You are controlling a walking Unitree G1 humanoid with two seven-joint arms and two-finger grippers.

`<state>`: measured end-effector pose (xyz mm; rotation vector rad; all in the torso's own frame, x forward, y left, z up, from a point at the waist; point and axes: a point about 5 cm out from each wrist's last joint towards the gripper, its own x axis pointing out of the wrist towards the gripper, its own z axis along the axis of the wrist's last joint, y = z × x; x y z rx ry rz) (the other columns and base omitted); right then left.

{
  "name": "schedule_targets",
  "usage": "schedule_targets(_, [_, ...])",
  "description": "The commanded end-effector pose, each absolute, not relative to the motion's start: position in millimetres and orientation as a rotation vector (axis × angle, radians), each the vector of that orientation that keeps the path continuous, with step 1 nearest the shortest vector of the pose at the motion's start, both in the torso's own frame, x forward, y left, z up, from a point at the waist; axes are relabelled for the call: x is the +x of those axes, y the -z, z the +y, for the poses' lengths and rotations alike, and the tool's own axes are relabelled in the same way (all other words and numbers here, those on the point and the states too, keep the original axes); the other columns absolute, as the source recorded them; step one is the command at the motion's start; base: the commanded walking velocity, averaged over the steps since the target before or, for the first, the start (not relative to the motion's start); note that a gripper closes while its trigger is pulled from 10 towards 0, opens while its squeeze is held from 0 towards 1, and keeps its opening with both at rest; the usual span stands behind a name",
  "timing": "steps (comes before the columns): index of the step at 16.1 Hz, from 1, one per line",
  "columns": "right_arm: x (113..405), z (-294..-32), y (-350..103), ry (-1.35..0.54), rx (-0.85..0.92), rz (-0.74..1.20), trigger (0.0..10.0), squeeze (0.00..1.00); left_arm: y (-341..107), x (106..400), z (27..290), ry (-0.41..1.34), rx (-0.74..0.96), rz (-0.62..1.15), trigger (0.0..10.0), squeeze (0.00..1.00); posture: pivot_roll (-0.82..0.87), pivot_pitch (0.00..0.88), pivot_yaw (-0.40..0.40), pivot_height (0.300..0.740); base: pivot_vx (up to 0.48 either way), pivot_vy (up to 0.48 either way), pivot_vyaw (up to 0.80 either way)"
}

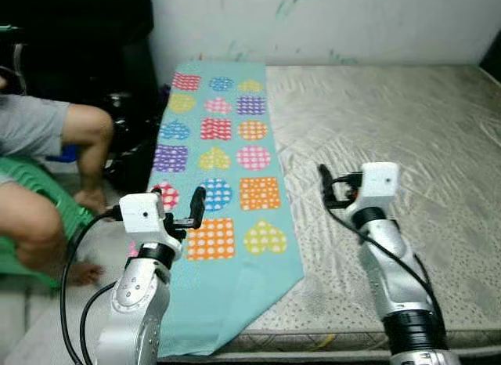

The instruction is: Clean up the room

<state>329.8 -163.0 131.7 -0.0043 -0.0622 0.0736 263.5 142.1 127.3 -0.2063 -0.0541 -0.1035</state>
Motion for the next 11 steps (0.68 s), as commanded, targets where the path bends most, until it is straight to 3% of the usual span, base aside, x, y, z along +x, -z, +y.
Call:
schedule_targets(1, [330.2, -163.2, -134.0, -0.072, -0.001, -0.071, 10.0, 0.00, -123.8, 262.3, 144.8, 0.086, -0.195, -0.032, 10.0, 0.00, -0.05, 0.083, -0.001, 0.740, 0.000, 0.000, 0.00])
schedule_targets(4, [329.8, -162.8, -133.0, -0.072, 0.006, -0.063, 10.0, 0.00, -122.8, 261.6, 144.9, 0.083, -0.197, -0.026, 10.0, 0.00, -0.05, 0.090, 0.000, 0.740, 0.000, 0.000, -0.57])
schedule_targets(8, [329.5, -162.8, -131.8, -0.072, 0.002, -0.058, 10.0, 0.00, -121.5, 260.6, 146.2, 0.072, -0.210, -0.017, 10.0, 0.00, -0.05, 0.096, -0.004, 0.740, 0.000, 0.000, 0.00])
schedule_targets(11, [329.0, -163.0, -130.9, -0.071, 0.003, -0.052, 10.0, 0.00, -121.1, 260.1, 146.2, 0.072, -0.212, -0.012, 10.0, 0.00, -0.05, 0.100, -0.002, 0.740, 0.000, 0.299, 0.00])
